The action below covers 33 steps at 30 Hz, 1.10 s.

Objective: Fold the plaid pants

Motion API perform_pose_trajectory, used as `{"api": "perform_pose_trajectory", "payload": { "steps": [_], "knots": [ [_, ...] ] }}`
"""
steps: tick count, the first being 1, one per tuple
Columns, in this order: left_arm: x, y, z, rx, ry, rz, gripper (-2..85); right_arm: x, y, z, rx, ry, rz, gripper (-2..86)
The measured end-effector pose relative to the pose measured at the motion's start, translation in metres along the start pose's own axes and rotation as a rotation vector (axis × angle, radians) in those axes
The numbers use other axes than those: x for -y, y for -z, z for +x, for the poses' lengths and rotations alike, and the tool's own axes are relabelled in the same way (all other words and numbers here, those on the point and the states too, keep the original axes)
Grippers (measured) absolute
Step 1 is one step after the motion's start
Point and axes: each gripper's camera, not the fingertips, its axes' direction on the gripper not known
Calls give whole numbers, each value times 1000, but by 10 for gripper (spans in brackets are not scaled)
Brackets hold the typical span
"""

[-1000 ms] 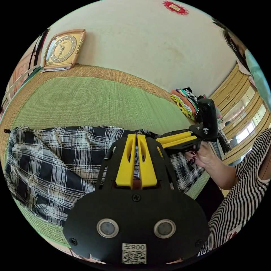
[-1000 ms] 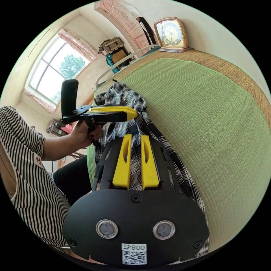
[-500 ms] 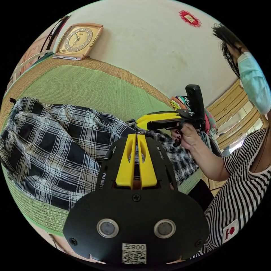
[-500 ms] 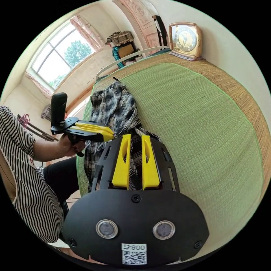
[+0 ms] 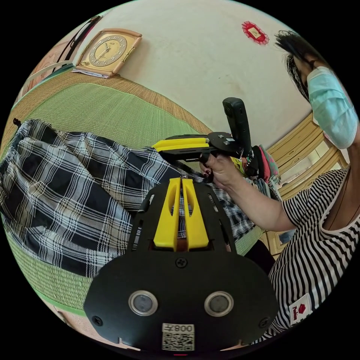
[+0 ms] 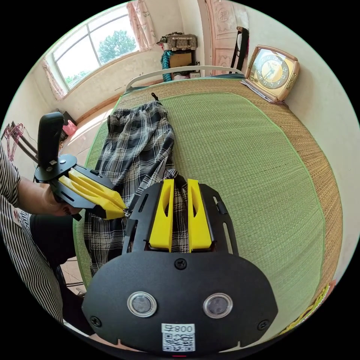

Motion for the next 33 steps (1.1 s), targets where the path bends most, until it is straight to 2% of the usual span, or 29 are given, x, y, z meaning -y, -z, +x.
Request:
{"api": "perform_pose_trajectory", "payload": {
  "steps": [6,9,12,15,21,27,33],
  "knots": [
    [18,-6,1,-40,-16,12,13,13,6,14,-85,-11,30,24],
    [27,-9,2,-48,-33,19,18,18,3,28,-9,-50,17,18],
    [38,-13,3,22,-38,1,18,22,1,44,55,-110,-12,24],
    [50,-27,-3,118,6,-91,14,23,2,65,111,-180,-32,41],
    [73,-40,-3,58,69,-140,12,16,16,95,205,-293,-47,41],
    [110,-57,14,92,-51,-207,36,-23,44,53,162,-208,-108,60],
    [138,-98,28,169,-141,-321,51,-53,43,16,69,-229,-231,73]
  ]
}}
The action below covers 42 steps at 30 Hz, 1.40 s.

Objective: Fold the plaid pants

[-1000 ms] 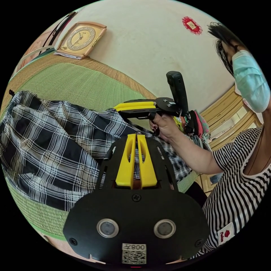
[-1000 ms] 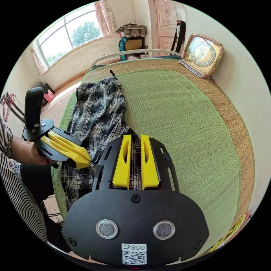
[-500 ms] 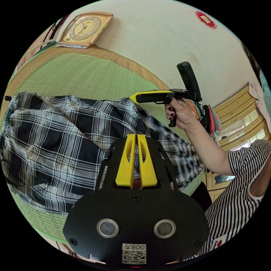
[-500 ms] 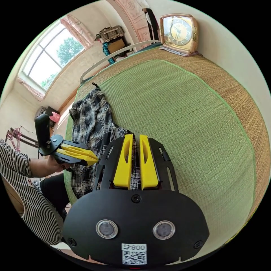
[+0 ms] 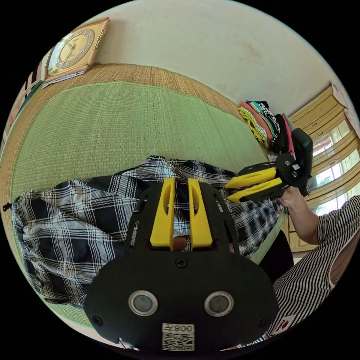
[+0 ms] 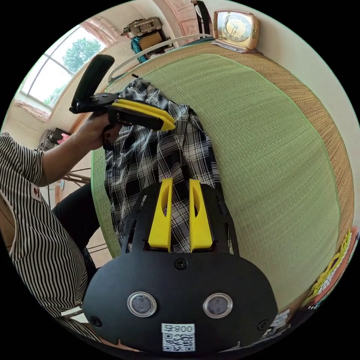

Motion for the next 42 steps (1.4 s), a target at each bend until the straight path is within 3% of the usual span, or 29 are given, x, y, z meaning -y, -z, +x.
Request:
{"api": "perform_pose_trajectory", "payload": {
  "steps": [3,9,16,24,27,31,38,42],
  "knots": [
    [13,-14,5,58,-5,-62,24,-2,-3,-2,-11,-24,-2,48],
    [29,-2,16,65,-12,53,8,-7,20,-1,-63,-58,83,15],
    [51,-27,16,75,14,18,16,-16,14,15,-56,-181,39,45],
    [40,-12,28,27,21,113,28,-71,38,2,-120,-278,108,57],
    [42,-25,43,-34,-33,62,24,-81,27,-5,-145,-277,50,56],
    [50,-57,60,28,-97,-58,9,-88,21,-9,-167,-287,46,42],
    [56,-50,67,32,-99,-2,3,-103,28,-21,-168,-281,83,12],
    [52,-50,68,7,-101,-1,5,-116,32,-30,-113,-273,106,62]
  ]
}}
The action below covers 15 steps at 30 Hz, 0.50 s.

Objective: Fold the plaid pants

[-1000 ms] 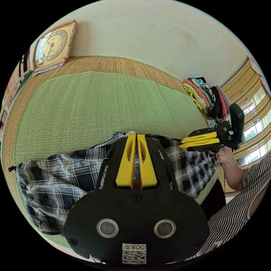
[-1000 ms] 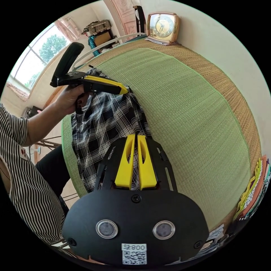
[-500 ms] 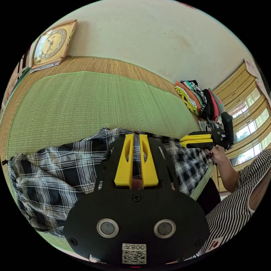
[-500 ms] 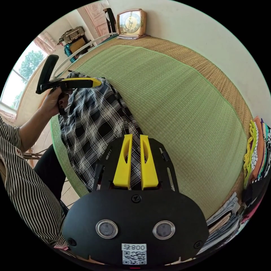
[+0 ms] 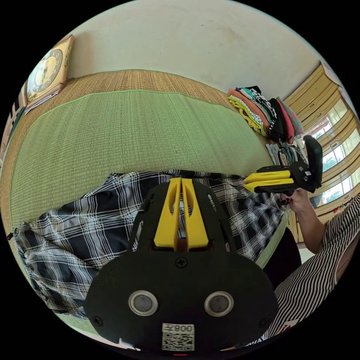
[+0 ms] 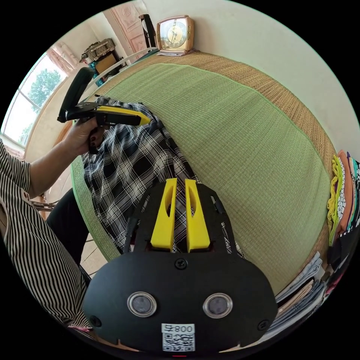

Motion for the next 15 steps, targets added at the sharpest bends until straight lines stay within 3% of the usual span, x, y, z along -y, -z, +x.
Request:
{"api": "perform_pose_trajectory", "payload": {
  "steps": [6,15],
  "knots": [
    [-2,-18,10,-1,-50,-97,9,-14,-11,-11,-50,34,-51,39],
    [-5,-8,10,10,-24,-1,1,-38,6,-10,-131,-13,31,0]
  ]
}}
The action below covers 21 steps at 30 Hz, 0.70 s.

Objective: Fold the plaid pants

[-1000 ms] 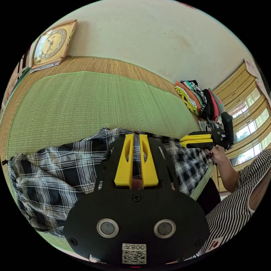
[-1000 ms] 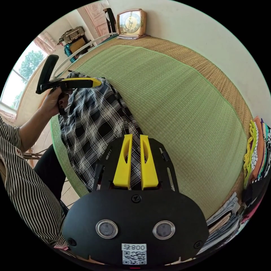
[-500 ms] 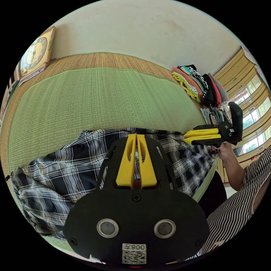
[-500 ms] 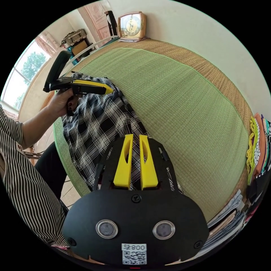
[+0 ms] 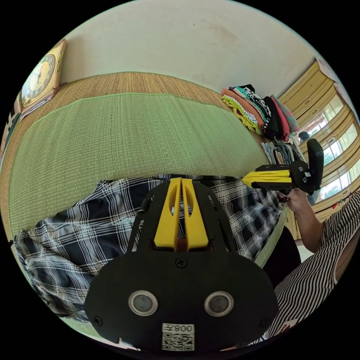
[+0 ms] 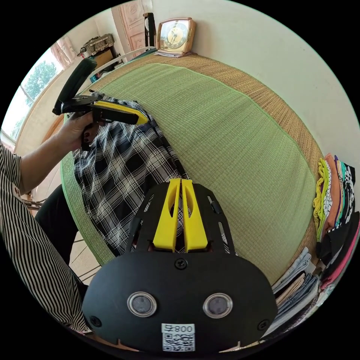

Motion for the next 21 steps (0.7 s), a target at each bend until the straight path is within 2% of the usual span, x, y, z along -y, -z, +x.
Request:
{"api": "perform_pose_trajectory", "payload": {
  "steps": [4,9,11,17,19,21],
  "knots": [
    [-2,-12,-3,-2,22,-34,1,-8,-11,9,53,-56,-29,0],
    [-14,-4,6,-32,-7,11,2,-28,5,14,34,-112,44,14],
    [-18,-15,9,-16,-14,-43,2,-36,8,15,53,-127,55,25],
    [-26,-9,14,7,-8,5,1,-59,6,13,-2,-152,53,25],
    [-28,-19,15,24,-11,-60,1,-64,-3,11,-23,-136,17,21],
    [-33,-22,14,9,1,-46,1,-72,-8,9,-53,-131,28,18]
  ]
}}
